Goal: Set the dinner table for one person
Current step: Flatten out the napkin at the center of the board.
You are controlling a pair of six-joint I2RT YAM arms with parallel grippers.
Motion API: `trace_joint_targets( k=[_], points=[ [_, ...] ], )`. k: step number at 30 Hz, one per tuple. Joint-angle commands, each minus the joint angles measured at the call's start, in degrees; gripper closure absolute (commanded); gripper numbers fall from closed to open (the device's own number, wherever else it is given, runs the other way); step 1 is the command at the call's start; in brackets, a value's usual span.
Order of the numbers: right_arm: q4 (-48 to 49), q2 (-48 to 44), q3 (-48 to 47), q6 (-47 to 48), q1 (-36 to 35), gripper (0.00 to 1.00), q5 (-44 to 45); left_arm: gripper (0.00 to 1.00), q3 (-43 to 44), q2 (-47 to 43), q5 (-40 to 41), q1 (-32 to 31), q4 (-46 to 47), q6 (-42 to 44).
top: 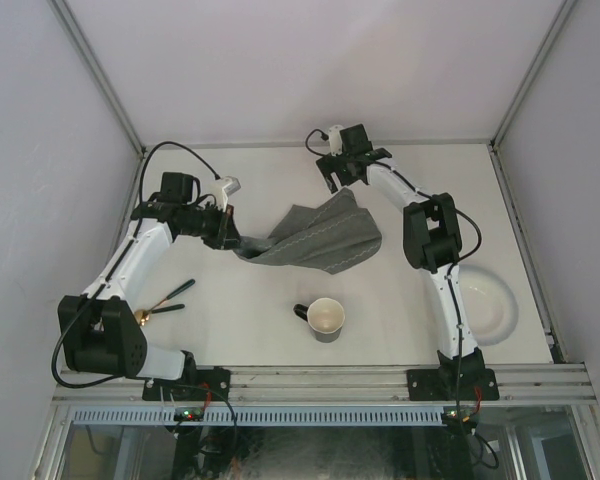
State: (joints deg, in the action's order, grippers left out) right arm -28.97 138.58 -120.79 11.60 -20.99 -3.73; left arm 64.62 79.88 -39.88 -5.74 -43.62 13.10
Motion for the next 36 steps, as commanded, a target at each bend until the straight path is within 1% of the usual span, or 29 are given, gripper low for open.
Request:
trace_joint_targets(
  k=[1,6,11,24,36],
  points=[
    [1.37,-2.57,-0.02,-0.44,0.14,0.16,1.47,1.0,1.3,-0.32,-2.31,0.45,0.33,0.52],
    [-0.3,-2.0,-0.5,-1.58,0.47,0.16,1.09,1.0,1.54,-0.19,-2.13,0.39,0.21,0.59],
    [-4.64,-0.13,-3.69,-2.41,0.42,0.16,0.98,1.0,1.65,0.1,-2.4,0.45,0.22,0.52],
    [-7.51,-0.02,-2.96,-4.01,0.52,0.17,-0.32,1.0,1.78,0.45,-2.58,0.41,0.11,0.77],
    [-13.86,5.13,-10.85,-4.43,0.08,0.18,0.18,1.0,2.0,0.98,-3.19,0.34,-0.22,0.73]
  ],
)
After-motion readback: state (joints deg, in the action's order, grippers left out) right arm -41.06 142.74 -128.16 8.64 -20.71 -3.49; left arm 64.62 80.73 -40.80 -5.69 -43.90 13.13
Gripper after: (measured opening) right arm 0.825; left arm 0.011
